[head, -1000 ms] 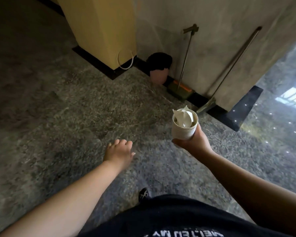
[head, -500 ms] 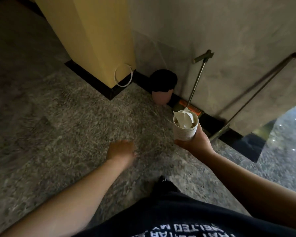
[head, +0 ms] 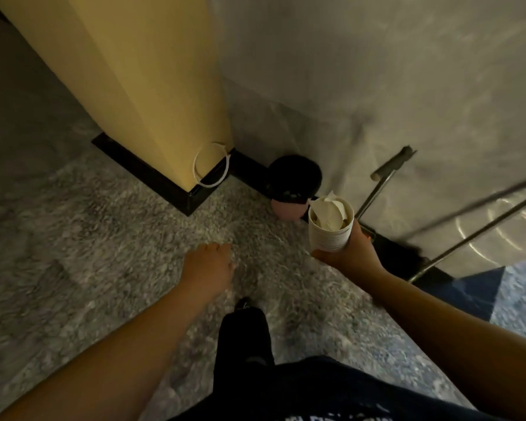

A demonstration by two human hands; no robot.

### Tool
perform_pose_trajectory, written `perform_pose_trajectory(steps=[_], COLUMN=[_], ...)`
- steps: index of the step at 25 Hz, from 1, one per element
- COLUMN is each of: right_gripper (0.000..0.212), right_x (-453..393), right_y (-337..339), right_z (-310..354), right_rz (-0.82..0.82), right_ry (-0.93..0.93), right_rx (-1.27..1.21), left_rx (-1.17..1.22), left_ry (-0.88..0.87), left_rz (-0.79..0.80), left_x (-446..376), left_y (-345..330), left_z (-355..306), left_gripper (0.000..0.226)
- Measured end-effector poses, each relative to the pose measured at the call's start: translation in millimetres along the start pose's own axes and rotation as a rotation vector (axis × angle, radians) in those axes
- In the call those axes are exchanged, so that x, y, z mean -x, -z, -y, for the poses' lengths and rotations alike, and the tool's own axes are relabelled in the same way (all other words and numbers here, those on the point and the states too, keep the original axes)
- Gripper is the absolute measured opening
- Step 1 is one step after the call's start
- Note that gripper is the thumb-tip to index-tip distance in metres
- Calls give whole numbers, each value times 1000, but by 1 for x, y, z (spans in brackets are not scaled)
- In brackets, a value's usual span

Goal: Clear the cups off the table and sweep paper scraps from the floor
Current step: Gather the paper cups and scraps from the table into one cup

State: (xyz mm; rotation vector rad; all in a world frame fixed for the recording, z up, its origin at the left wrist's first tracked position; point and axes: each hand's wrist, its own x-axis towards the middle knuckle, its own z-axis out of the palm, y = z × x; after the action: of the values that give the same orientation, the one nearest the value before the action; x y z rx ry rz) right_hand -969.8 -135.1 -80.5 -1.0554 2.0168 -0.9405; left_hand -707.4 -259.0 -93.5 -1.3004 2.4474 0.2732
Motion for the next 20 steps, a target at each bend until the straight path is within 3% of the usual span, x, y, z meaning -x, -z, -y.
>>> perform_pose_trajectory(steps=[4, 9, 12, 20], right_gripper=[99, 95, 90, 68], right_x=[-81, -162, -212, -389], right_y=[-26, -53, -60, -70], right_z=[18, 27, 32, 18], right_rz=[-71, -63, -58, -9], right_ry=[-59, -104, -135, -253], right_rx=[-22, 7, -18, 50], left_rx=[35, 439, 625, 778], left_ry=[-96, -277, -437, -397], left_rz=[61, -16, 40, 271], left_x=[-98, -201, -252, -423], left_y=[42, 115, 146, 152], left_z=[41, 37, 11, -5], left_gripper=[53, 58, 63, 84])
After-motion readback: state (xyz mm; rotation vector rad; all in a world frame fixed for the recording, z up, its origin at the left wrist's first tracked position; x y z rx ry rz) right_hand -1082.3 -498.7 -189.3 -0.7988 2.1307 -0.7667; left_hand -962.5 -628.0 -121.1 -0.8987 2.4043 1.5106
